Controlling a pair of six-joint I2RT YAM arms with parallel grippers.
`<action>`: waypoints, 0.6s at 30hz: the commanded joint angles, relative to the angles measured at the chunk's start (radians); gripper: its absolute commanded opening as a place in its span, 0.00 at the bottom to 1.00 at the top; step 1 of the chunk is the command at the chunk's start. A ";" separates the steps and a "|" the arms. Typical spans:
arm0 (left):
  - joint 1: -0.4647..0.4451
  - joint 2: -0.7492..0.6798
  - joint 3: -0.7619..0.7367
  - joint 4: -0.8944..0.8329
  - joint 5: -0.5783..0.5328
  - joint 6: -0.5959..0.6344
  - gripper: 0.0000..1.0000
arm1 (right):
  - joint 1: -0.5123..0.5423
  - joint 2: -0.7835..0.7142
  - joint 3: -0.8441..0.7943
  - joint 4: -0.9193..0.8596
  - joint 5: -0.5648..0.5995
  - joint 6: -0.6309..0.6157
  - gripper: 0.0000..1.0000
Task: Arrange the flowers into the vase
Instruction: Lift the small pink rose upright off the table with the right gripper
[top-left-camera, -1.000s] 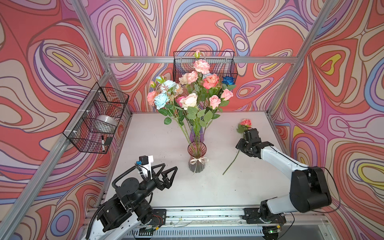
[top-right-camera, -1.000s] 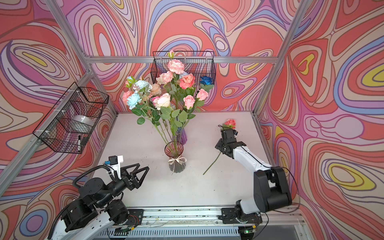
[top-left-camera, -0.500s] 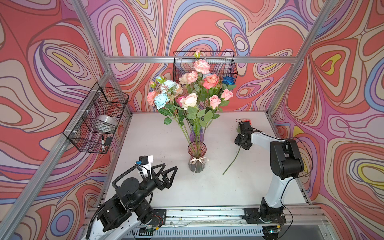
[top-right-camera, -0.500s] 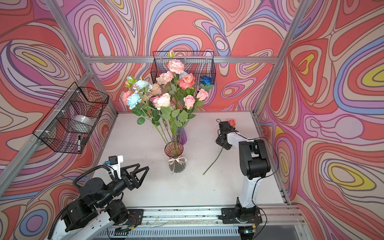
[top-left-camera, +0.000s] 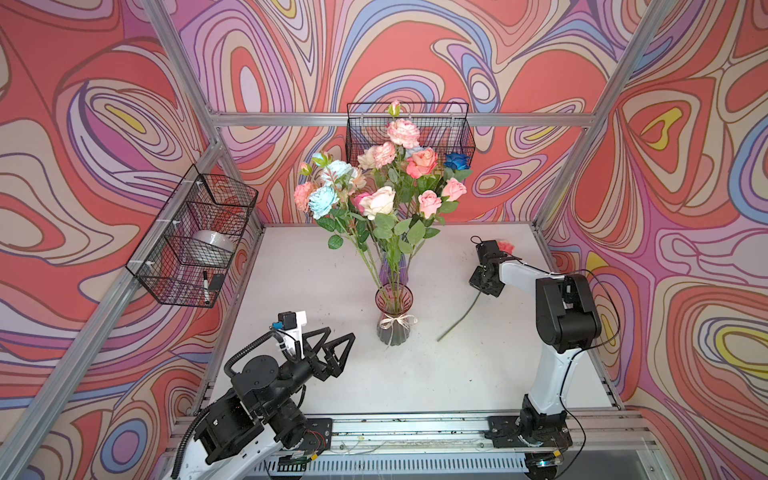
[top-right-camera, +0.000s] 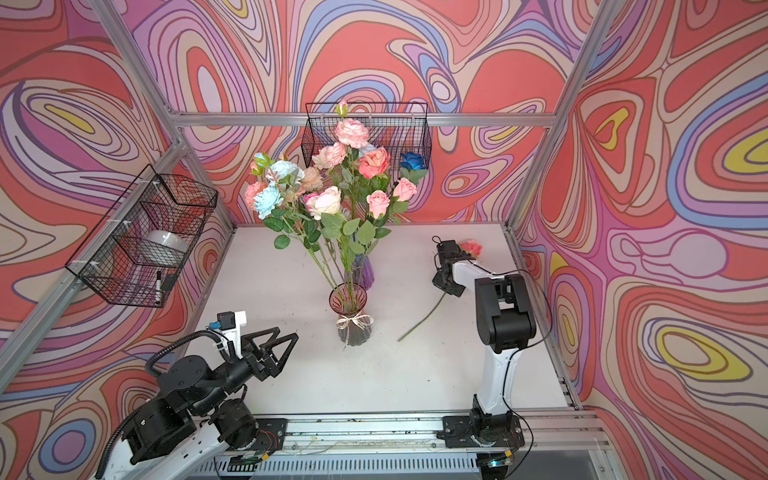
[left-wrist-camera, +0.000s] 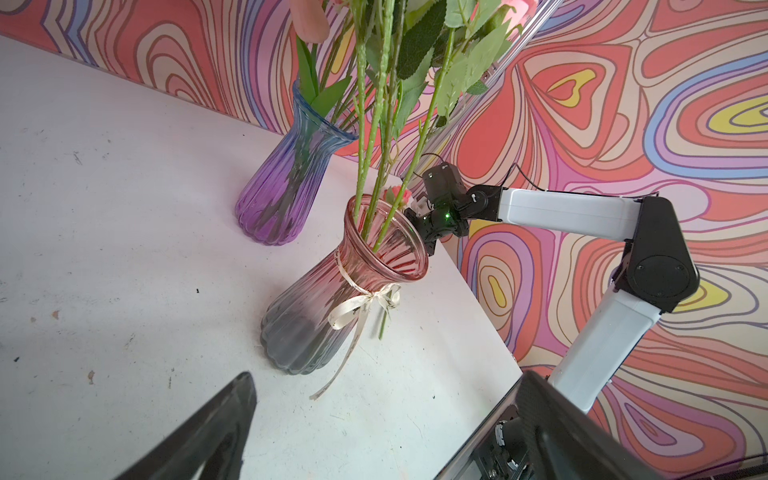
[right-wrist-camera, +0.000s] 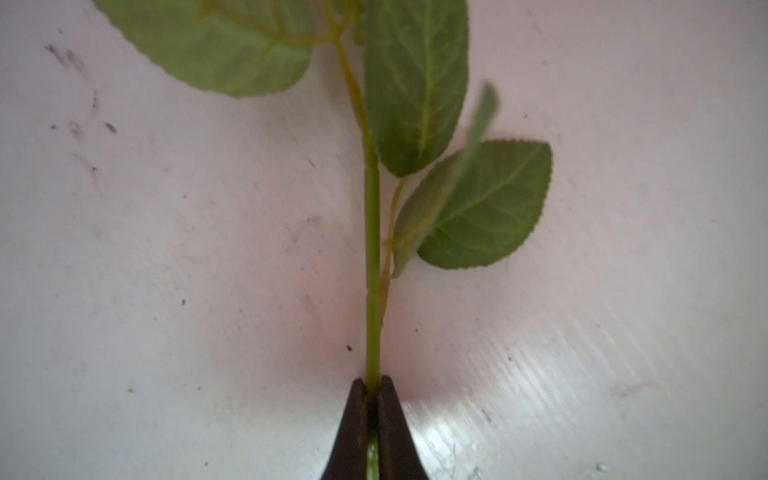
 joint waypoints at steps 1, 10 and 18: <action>-0.004 -0.004 0.003 -0.004 -0.004 -0.007 1.00 | -0.003 -0.036 -0.069 -0.005 -0.010 -0.008 0.00; -0.004 0.009 0.007 0.004 0.008 -0.004 1.00 | -0.002 -0.336 -0.285 0.081 -0.031 -0.025 0.00; -0.005 0.041 0.029 0.010 0.032 0.008 1.00 | 0.011 -0.734 -0.461 0.077 -0.116 -0.032 0.00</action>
